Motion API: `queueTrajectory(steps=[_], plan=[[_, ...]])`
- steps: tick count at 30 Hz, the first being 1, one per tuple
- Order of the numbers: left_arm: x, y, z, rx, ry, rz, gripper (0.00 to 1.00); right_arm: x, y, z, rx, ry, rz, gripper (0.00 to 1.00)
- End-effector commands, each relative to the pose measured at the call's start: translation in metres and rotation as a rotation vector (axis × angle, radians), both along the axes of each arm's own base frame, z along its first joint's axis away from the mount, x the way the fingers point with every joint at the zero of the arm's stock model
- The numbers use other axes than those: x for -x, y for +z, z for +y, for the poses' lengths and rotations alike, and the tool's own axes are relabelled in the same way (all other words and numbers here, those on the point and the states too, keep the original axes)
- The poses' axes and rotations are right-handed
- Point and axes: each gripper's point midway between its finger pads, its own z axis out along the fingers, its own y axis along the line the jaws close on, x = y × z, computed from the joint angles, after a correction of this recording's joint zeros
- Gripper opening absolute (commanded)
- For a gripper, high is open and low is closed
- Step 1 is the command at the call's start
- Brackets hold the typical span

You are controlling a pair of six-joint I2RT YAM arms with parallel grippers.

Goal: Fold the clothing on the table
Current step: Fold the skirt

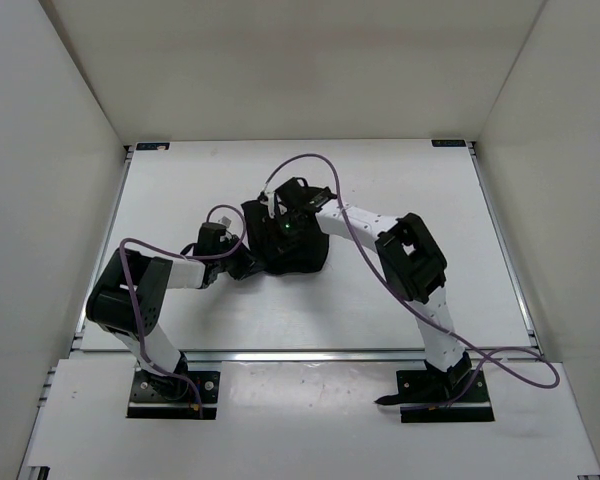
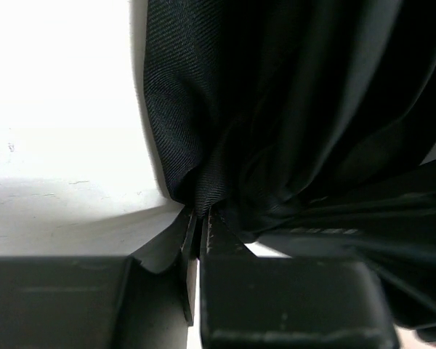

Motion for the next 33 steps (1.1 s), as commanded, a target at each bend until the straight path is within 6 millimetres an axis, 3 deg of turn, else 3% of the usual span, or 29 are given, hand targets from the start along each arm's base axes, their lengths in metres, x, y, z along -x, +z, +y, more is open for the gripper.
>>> queueTrajectory(steps=[1, 7, 9, 11, 12, 14, 15, 17, 18, 23, 27, 32, 33], plan=[[0.028, -0.031, 0.02, -0.111, -0.025, 0.114, 0.11, 0.016, -0.001, 0.006, -0.014, 0.034, 0.007, 0.0], [0.03, -0.03, 0.016, -0.084, -0.052, 0.118, 0.21, 0.031, -0.036, 0.003, 0.08, 0.093, 0.095, 0.0], [0.032, -0.029, 0.015, -0.083, -0.063, 0.123, 0.29, 0.032, -0.033, 0.002, 0.103, 0.105, 0.095, 0.0], [0.033, -0.028, 0.019, -0.081, -0.045, 0.125, 0.38, 0.032, -0.022, 0.006, 0.092, 0.109, 0.06, 0.07], [0.031, -0.024, 0.019, -0.076, -0.037, 0.116, 0.37, 0.029, -0.009, 0.009, 0.075, 0.101, 0.032, 0.1], [0.034, -0.023, 0.024, -0.077, -0.016, 0.126, 0.42, 0.019, 0.021, 0.008, 0.038, 0.066, -0.017, 0.26], [0.033, -0.02, 0.026, -0.07, -0.006, 0.12, 0.43, 0.019, 0.026, 0.007, 0.031, 0.055, -0.02, 0.31], [0.04, -0.02, 0.029, -0.05, 0.008, 0.135, 0.45, 0.012, 0.053, 0.005, -0.009, 0.037, -0.051, 0.37], [0.043, -0.019, 0.03, -0.044, 0.013, 0.141, 0.45, 0.013, 0.054, 0.003, -0.007, 0.029, -0.041, 0.4], [0.044, -0.002, 0.035, -0.038, 0.033, 0.106, 0.54, 0.013, 0.102, -0.003, -0.025, 0.0, -0.106, 0.5], [0.05, 0.012, 0.041, -0.028, 0.058, 0.087, 0.57, 0.02, 0.12, -0.024, -0.041, -0.075, -0.127, 0.52], [0.064, 0.022, 0.048, -0.049, 0.051, 0.074, 0.59, 0.023, 0.118, -0.057, -0.067, -0.185, -0.101, 0.51], [0.065, 0.027, 0.049, -0.06, 0.043, 0.058, 0.62, 0.021, 0.126, -0.066, -0.06, -0.221, -0.121, 0.51]])
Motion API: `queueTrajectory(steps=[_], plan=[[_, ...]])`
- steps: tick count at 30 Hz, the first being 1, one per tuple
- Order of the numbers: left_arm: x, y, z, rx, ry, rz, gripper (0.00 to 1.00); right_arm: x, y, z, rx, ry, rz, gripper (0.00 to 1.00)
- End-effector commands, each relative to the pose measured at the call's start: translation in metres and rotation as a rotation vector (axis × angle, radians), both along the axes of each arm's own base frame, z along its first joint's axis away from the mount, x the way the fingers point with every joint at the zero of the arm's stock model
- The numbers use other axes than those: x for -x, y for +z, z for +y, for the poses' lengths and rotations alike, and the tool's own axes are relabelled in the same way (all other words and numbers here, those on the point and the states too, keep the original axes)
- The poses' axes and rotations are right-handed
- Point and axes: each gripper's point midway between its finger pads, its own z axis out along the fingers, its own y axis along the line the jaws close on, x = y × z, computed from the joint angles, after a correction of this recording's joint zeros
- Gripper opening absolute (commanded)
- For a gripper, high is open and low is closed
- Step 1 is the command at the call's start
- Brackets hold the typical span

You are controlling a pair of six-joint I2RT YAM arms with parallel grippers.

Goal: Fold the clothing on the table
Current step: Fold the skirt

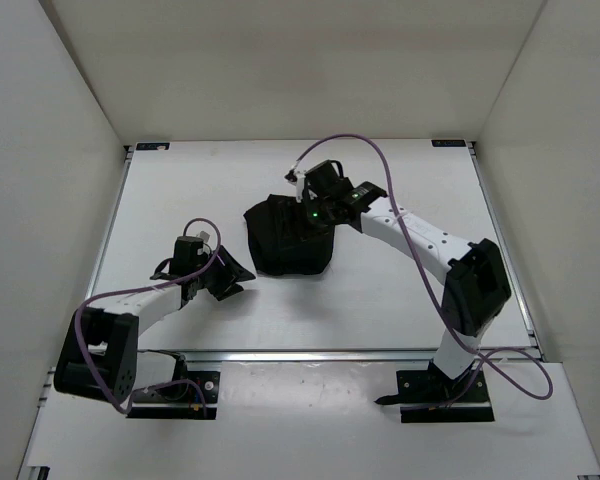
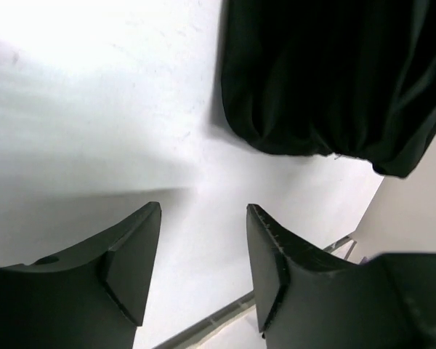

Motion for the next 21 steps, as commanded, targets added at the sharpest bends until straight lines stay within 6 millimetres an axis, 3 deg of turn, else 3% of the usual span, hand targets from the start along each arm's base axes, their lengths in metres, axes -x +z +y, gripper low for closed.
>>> queueTrajectory(steps=[1, 3, 4, 7, 8, 9, 11, 16, 17, 18, 21], plan=[[0.011, 0.01, 0.006, -0.034, -0.022, -0.017, 0.64, -0.006, 0.007, -0.021, 0.001, -0.124, -0.012, 0.53], [0.013, 0.02, 0.006, -0.054, -0.06, -0.054, 0.67, -0.009, 0.007, -0.04, 0.027, -0.229, -0.011, 0.6], [0.015, 0.027, 0.006, -0.044, -0.061, -0.055, 0.71, -0.003, -0.004, -0.046, 0.044, -0.253, 0.025, 0.61], [0.018, 0.042, 0.003, -0.055, -0.139, -0.095, 0.99, 0.004, -0.005, -0.07, 0.042, -0.348, 0.039, 0.62], [0.014, 0.052, 0.001, -0.047, -0.16, -0.11, 0.99, 0.011, -0.012, -0.071, 0.04, -0.351, 0.057, 0.62], [0.016, 0.057, -0.003, -0.029, -0.211, -0.122, 0.99, 0.008, -0.004, -0.075, 0.014, -0.371, 0.041, 0.62], [0.02, 0.069, -0.023, 0.034, -0.333, -0.122, 0.98, 0.011, -0.006, -0.086, 0.006, -0.396, 0.06, 0.61], [0.032, 0.072, -0.036, -0.009, -0.426, -0.119, 0.99, 0.019, -0.008, -0.099, 0.028, -0.405, 0.062, 0.62], [0.037, 0.069, -0.036, -0.034, -0.43, -0.13, 0.99, 0.023, -0.01, -0.096, 0.029, -0.392, 0.07, 0.63], [0.035, 0.079, -0.04, -0.03, -0.437, -0.181, 0.99, 0.025, -0.012, -0.095, 0.029, -0.391, 0.073, 0.63], [0.046, 0.073, -0.047, 0.046, -0.451, -0.16, 0.99, 0.034, -0.02, -0.095, 0.055, -0.382, 0.084, 0.62]])
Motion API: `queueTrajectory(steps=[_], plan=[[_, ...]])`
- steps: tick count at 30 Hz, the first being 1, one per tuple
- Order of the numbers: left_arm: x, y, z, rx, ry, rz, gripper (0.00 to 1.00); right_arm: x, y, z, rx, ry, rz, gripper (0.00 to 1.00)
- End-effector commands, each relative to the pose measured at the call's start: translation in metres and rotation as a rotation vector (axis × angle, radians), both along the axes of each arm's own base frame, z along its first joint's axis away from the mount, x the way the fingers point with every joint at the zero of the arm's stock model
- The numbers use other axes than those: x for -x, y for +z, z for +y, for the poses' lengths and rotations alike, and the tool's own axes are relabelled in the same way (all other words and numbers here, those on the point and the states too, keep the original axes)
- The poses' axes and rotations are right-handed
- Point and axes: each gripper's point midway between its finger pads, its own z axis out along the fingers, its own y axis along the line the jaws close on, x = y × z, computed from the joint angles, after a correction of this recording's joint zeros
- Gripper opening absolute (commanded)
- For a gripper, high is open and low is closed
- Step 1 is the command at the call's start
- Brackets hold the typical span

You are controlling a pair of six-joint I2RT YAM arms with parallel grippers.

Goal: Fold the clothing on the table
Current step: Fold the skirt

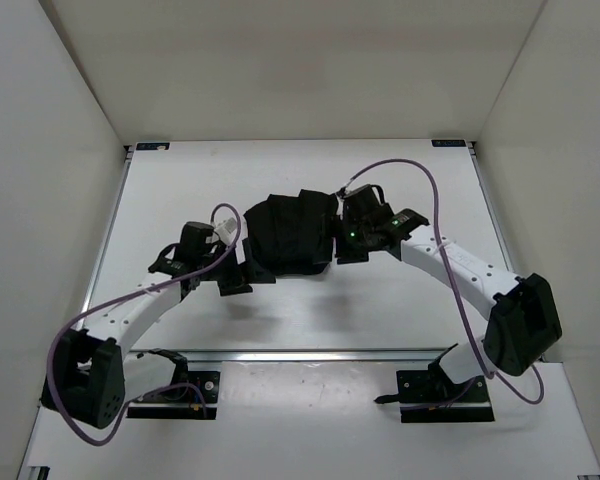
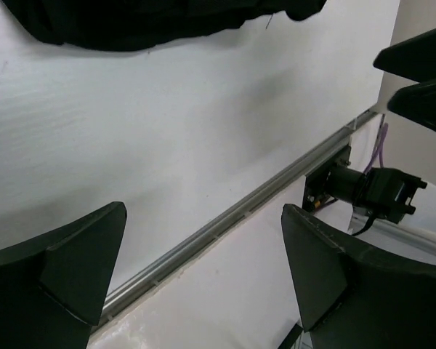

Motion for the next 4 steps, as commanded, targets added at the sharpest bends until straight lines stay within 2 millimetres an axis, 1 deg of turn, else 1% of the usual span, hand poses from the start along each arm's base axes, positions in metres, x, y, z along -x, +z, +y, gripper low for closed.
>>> queueTrajectory(steps=[1, 3, 4], plan=[[0.0125, 0.0029, -0.0078, 0.055, -0.07, -0.016, 0.99, 0.0067, -0.0023, 0.001, 0.003, -0.004, -0.008, 0.63], [0.0118, -0.001, -0.0067, 0.02, -0.089, -0.016, 0.99, 0.0054, -0.0033, -0.0016, 0.002, -0.016, 0.0, 0.63], [0.0117, -0.0027, -0.0032, 0.001, -0.082, -0.016, 0.99, 0.0041, -0.0012, 0.0016, -0.012, -0.015, -0.007, 0.63]])
